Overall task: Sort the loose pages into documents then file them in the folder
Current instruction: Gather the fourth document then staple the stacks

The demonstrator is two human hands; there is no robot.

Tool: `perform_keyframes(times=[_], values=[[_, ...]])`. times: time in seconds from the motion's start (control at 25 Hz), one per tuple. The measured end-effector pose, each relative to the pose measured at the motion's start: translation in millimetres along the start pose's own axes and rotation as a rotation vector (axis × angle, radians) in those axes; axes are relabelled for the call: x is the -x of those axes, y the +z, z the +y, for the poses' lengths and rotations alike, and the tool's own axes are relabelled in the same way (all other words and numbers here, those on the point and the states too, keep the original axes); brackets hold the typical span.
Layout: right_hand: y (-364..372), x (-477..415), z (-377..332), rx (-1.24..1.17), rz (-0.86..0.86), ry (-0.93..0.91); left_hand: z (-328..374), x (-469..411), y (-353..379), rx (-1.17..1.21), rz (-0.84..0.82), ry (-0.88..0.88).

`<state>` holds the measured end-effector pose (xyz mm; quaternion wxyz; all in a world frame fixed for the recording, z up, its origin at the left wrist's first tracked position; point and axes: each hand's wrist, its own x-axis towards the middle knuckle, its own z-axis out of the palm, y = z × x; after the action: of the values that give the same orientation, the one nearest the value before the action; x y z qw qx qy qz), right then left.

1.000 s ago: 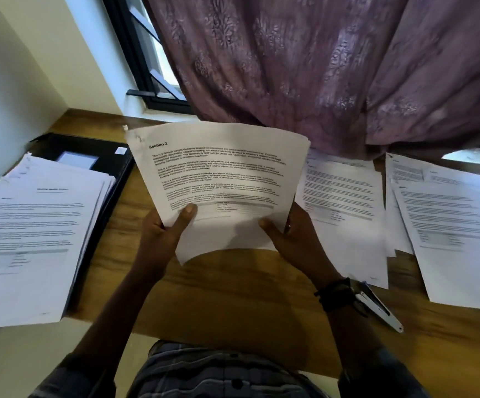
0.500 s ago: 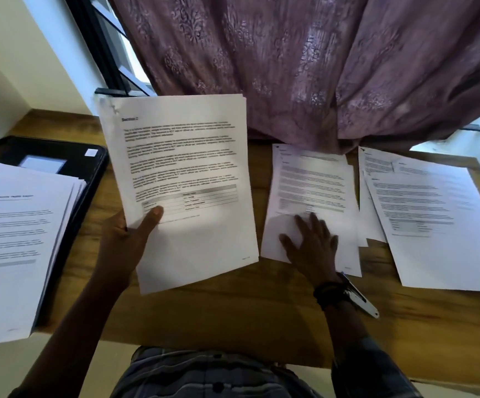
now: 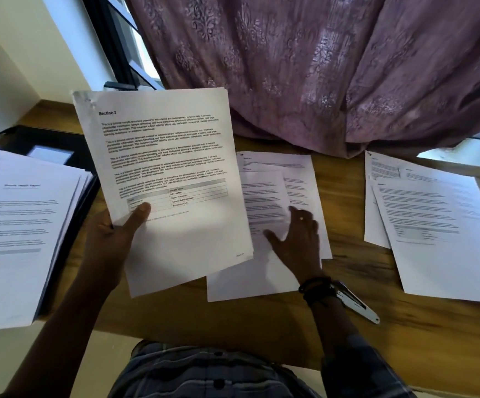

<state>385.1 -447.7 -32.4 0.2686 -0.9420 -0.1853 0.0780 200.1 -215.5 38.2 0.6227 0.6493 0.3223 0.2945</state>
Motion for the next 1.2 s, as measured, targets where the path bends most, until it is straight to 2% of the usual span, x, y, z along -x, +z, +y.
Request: perform_keyframes(times=[0.12, 0.28, 0.48, 0.56, 0.72, 0.88, 0.96, 1.2], values=[[-13, -13, 5, 0.059, -0.072, 0.19, 0, 4, -1, 0.017, -0.026, -0.006], [-10, -25, 16, 0.015, -0.206, 0.312, -4, 7, 1, 0.057, -0.083, -0.049], [1, -36, 27, 0.083, -0.257, 0.248, -14, 6, 0, 0.088, -0.1, -0.174], [-5, -31, 18, 0.053, -0.228, 0.192, -17, 7, 0, 0.088, -0.098, -0.196], [-11, -27, 11, -0.199, -0.201, 0.228, -20, 7, 0, 0.106, -0.094, -0.246], [-24, -20, 5, -0.664, -0.338, 0.189, -19, 7, -1, 0.127, -0.098, -0.257], [-35, -15, -2, -0.859, -0.345, 0.156, -19, 7, -1, 0.136, -0.104, -0.27], [-59, -9, -23, -1.141, -0.34, 0.097, -15, 8, 3, 0.128, -0.077, -0.307]])
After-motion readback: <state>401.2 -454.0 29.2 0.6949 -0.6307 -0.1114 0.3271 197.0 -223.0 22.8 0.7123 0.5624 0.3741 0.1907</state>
